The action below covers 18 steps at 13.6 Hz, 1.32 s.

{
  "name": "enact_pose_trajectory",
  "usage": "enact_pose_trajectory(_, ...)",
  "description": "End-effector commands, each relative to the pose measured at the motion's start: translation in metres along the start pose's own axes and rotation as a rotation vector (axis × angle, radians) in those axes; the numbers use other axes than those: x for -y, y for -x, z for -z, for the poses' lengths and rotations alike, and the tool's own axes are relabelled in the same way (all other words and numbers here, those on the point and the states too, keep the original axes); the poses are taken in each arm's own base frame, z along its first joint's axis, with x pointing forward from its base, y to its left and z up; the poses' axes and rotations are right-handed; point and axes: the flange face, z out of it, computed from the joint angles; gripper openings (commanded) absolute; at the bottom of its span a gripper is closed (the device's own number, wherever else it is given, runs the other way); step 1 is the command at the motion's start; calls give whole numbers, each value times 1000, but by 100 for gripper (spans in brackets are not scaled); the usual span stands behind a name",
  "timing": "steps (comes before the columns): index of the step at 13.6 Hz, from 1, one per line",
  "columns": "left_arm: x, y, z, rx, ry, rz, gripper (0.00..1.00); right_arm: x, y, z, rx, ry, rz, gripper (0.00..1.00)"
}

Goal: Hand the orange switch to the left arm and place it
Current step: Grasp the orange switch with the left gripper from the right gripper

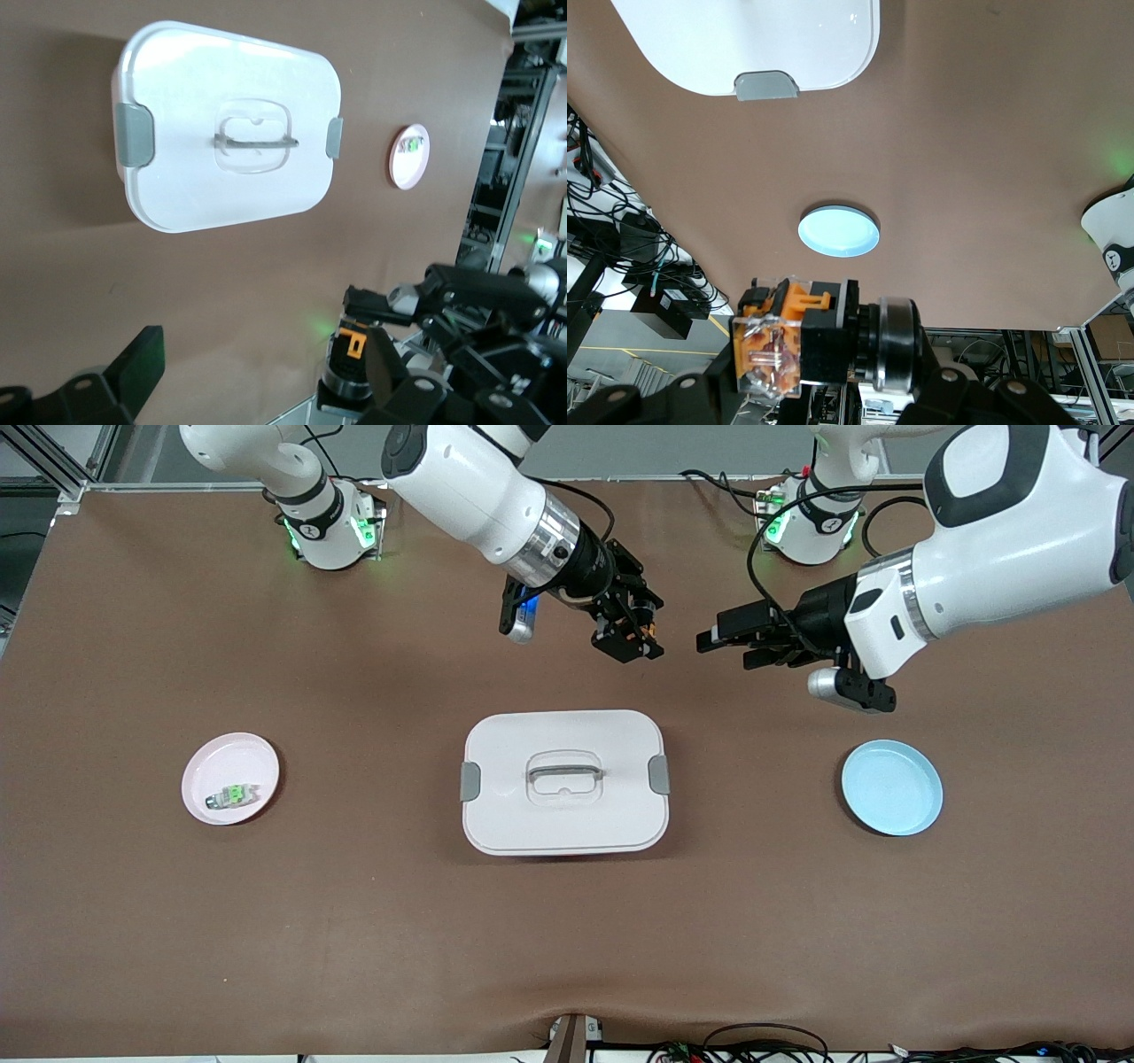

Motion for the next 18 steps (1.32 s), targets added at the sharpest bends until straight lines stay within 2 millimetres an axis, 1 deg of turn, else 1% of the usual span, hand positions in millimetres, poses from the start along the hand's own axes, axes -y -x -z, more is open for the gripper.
enact_pose_trajectory(1,6,23,-5,-5,66,-71,94,-1,6,1,20,-4,-19,25)
enact_pose_trajectory(3,9,25,-8,-12,79,-85,92,-2,7,1,21,-2,-20,24)
enact_pose_trajectory(4,7,26,-10,-15,95,-81,91,-2,7,1,22,-3,-20,24)
enact_pose_trajectory(5,1,31,-18,-19,117,-81,90,-2,7,1,22,-3,-20,24)
enact_pose_trajectory(7,-2,38,-31,-76,156,-72,90,-3,7,0,21,-1,-19,24)
enact_pose_trajectory(9,-11,40,-40,-101,195,-73,89,-3,8,1,21,-2,-17,24)
enact_pose_trajectory(11,-10,42,-49,-116,185,-78,87,-4,9,0,22,0,-16,24)
enact_pose_trajectory(14,-8,44,-57,-106,179,-90,85,-5,9,0,22,2,-15,24)
enact_pose_trajectory(17,-11,46,-60,-115,176,-95,82,-5,9,0,22,1,-14,24)
enact_pose_trajectory(18,-15,48,-64,-111,175,-101,80,-5,9,0,21,1,-13,24)
